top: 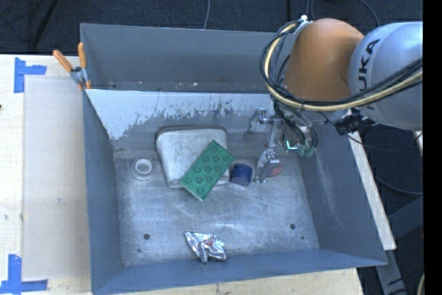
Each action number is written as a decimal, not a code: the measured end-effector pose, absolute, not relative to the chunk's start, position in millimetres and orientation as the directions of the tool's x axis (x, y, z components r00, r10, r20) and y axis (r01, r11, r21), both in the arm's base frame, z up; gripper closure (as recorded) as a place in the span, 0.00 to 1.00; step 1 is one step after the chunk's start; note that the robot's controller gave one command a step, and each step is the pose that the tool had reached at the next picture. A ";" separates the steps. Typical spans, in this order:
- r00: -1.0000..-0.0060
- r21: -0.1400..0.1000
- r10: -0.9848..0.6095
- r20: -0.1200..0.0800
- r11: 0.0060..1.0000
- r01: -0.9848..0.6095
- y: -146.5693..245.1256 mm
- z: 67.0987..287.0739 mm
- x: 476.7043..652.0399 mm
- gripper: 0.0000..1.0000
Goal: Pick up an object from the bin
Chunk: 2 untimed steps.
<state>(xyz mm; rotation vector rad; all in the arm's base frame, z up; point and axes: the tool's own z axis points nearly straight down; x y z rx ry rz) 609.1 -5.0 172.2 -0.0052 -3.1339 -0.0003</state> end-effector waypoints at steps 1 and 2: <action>-0.991 0.000 -0.131 -0.004 0.991 -0.131 13.9 70.8 595.3 0.00; -0.991 -0.001 -0.131 -0.007 0.991 -0.131 13.6 73.6 596.3 1.00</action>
Offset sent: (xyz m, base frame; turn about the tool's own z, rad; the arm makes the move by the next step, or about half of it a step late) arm -0.0157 0.0192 -0.1022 -0.1374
